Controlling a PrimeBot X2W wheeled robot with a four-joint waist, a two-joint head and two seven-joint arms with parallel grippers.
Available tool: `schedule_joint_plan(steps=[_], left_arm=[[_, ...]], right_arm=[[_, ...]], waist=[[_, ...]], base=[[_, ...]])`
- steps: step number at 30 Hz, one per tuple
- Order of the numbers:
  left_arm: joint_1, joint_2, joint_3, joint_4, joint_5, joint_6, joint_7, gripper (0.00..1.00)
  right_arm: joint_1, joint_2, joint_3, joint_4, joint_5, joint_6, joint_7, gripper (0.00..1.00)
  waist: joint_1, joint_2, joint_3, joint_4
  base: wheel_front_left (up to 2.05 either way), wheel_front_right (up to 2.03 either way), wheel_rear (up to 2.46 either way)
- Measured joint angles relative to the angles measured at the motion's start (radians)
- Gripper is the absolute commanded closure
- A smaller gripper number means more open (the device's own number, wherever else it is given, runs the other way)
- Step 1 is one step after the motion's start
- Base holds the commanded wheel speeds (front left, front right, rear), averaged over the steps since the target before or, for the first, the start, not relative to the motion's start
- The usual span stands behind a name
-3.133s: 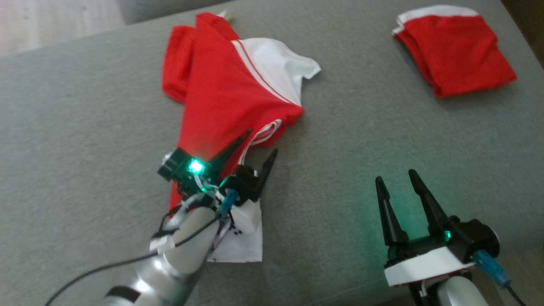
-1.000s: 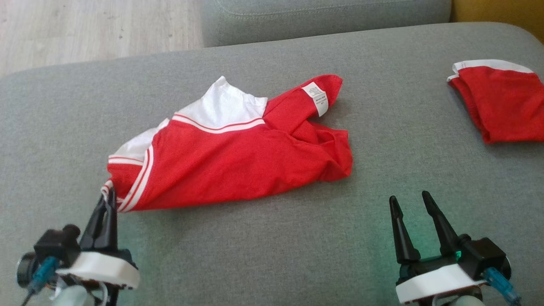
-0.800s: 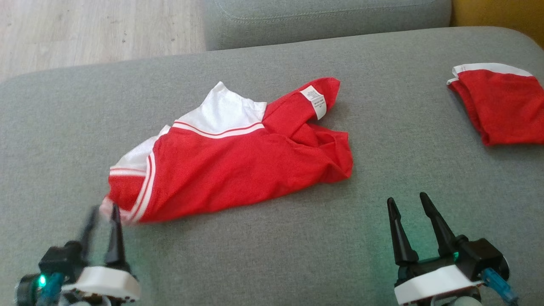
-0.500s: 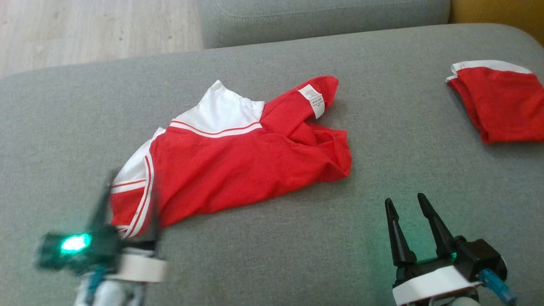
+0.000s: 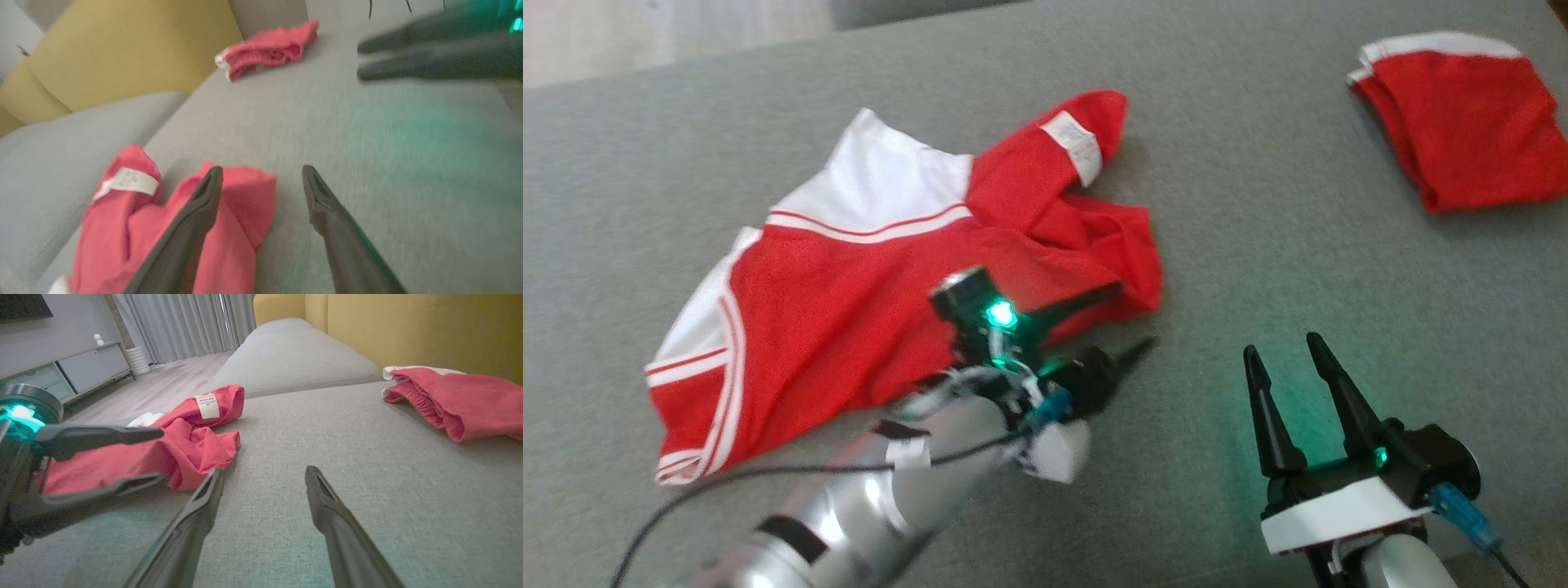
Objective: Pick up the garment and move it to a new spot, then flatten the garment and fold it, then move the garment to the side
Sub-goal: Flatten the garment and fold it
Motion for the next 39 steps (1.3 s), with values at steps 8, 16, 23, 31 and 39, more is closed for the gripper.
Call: schedule_joint_plan(steps=[8,16,23,31,39], left_arm=[[-0.141,-0.016,-0.012,0.335,0.044,0.042,-0.044,1.00],[-0.147,-0.017,-0.002,0.181,-0.030,0.066,-0.113,1.00],[-0.042,-0.028,-0.076,-0.113,-0.099,0.008,-0.121,1.00],[0.136,-0.024,-0.194,-0.105,-0.170,-0.021,-0.121,0.00],[0.155,-0.023,-0.138,-0.152,-0.338,-0.018,-0.121,0.00]], right_arm=[[-0.031,0.000,0.010,-0.003,0.009,0.000,0.000,0.00],[-0.032,0.000,0.011,0.004,0.013,0.000,0.000,0.00],[-0.019,0.000,0.006,0.001,0.028,0.000,0.000,0.00],[0.037,0.000,-0.044,-0.021,0.025,0.000,0.000,0.00],[0.043,0.000,-0.098,-0.119,0.012,0.000,0.000,0.00]], waist=[[0.0000,0.0000,0.060,-0.084],[-0.0002,0.0000,0.043,-0.113],[-0.0003,0.0000,-0.027,-0.131],[-0.0003,0.0000,-0.058,-0.143],[-0.0003,0.0000,-0.054,-0.133]], base=[[0.00,0.00,0.00],[0.00,0.00,0.00],[0.00,0.00,0.00],[0.00,0.00,0.00],[0.00,0.00,0.00]])
